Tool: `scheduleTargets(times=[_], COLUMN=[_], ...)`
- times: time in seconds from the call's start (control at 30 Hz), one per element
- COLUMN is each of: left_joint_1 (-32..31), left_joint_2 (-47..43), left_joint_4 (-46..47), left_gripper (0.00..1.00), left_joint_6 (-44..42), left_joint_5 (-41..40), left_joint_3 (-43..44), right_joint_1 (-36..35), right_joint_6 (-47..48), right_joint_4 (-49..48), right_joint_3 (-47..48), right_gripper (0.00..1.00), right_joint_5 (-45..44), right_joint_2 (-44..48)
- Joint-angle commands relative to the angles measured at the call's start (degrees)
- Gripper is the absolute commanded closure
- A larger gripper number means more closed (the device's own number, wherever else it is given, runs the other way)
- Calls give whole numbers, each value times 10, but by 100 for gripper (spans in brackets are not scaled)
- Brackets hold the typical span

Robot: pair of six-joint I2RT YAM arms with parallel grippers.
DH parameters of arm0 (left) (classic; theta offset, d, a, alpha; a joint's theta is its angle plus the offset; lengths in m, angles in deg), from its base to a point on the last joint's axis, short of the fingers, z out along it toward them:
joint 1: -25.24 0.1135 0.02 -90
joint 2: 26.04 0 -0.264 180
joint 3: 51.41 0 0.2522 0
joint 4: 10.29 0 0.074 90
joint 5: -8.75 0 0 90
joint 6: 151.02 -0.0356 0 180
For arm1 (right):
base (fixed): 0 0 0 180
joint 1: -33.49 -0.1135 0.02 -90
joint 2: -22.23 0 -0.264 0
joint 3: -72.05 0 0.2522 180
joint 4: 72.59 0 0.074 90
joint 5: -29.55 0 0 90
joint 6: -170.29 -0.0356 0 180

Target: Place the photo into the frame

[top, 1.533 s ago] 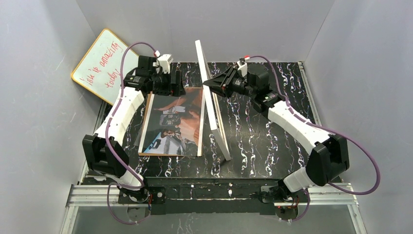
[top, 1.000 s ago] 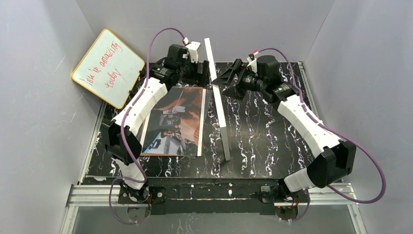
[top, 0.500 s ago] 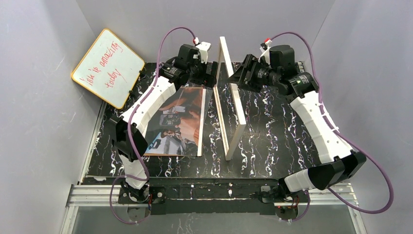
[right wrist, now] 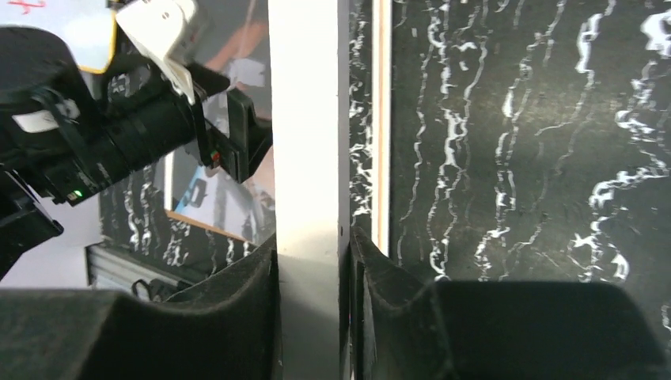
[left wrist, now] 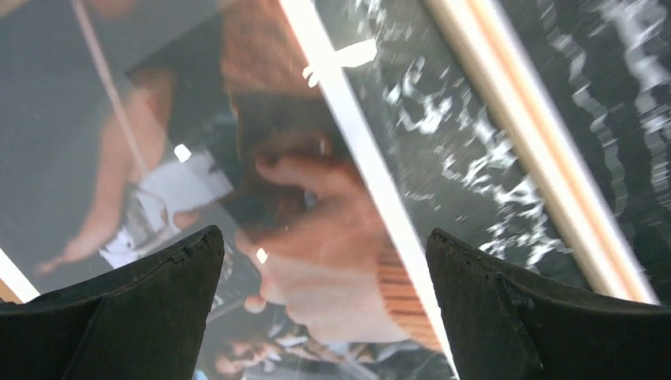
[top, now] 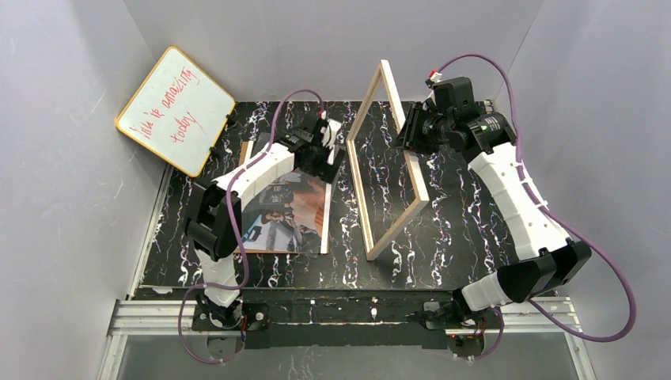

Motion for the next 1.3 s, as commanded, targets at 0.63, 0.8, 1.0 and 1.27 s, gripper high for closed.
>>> scheduleTargets(times=[0.63,0.8,1.0,1.27], left_joint_1=[-18,-18,-18,-18], left_joint_2=[3,-5,-13,-29], left_joint_4=[39,37,32,8], left_gripper=[2,2,2,2], left_joint_6=[-87,-99,-109,-128], left_joint_5=[-62,-67,-72,-73], left_joint_3=[-86,-87,-86,-88], right_joint_1=[17,17,18,31], right_joint_6=[137,160,170,179], right_joint_4=[78,53,37,-11], right_joint_3=[-186,-233,-262,-302], right_gripper=[76,77,88,96], right_joint_5=[-347,-367,-428,-495], right_joint_2=[35,24,-27,-114])
